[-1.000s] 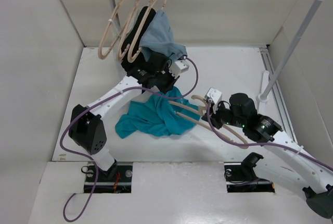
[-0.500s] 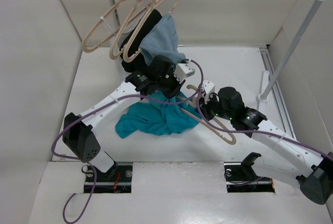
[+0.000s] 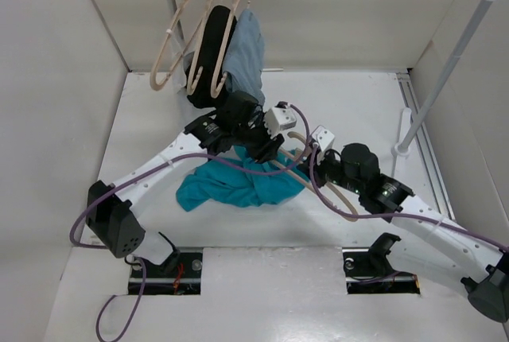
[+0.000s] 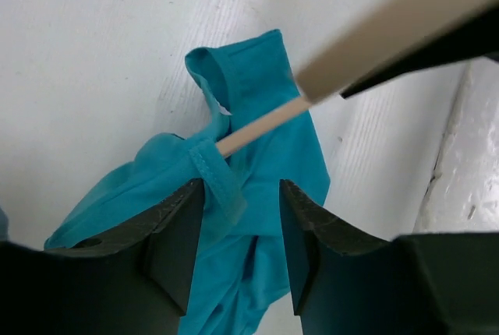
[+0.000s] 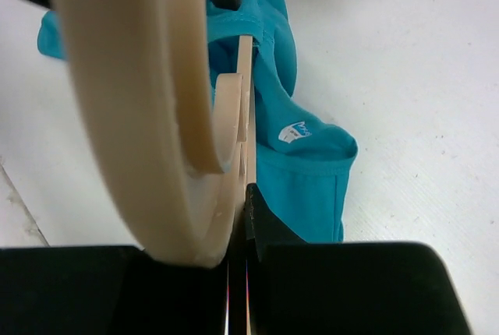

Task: Place the t-shirt on the hanger
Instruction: Place tshirt on hanger

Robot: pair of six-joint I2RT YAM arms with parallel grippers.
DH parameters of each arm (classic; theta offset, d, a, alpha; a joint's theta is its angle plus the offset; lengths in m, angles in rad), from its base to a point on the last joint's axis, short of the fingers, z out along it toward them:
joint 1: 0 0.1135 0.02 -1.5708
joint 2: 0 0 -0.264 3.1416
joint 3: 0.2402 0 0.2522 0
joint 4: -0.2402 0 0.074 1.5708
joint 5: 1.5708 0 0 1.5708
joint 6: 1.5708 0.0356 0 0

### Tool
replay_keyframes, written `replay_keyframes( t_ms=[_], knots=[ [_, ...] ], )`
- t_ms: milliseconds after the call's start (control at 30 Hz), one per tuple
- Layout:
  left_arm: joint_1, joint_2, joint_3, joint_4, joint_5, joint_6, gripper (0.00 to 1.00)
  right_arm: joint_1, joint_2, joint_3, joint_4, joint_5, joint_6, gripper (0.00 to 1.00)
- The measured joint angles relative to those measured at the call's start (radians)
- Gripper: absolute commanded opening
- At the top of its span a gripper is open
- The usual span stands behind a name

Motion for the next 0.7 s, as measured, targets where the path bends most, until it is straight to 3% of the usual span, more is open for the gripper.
replay_keyframes(
  t_ms=[200,267,333,433,600,700],
  knots=[
    [0.006,-0.060,-0.031,-0.013,0.054,0.155,0.41,-0.008,0.042,-0.005,0.068,0.004,-0.026,0.00],
    [0.026,-0.091,-0.037,-0.004,0.064,0.198,0.46,-0.015,0.057,-0.007,0.090,0.007,-0.034,0.00],
    [0.066,-0.134,-0.058,0.016,0.069,0.262,0.65,-0.021,0.071,-0.010,0.107,0.010,-0.044,0.00],
    [0.109,-0.197,-0.096,0.035,0.070,0.410,0.76,-0.023,0.085,-0.018,0.129,0.008,-0.057,0.00],
    [0.105,-0.185,-0.121,0.052,0.080,0.596,0.87,-0.023,0.090,-0.030,0.138,-0.011,-0.079,0.00],
    [0.103,-0.114,-0.123,0.080,0.084,0.657,0.87,-0.018,0.089,-0.037,0.153,-0.020,-0.090,0.00]
  ],
)
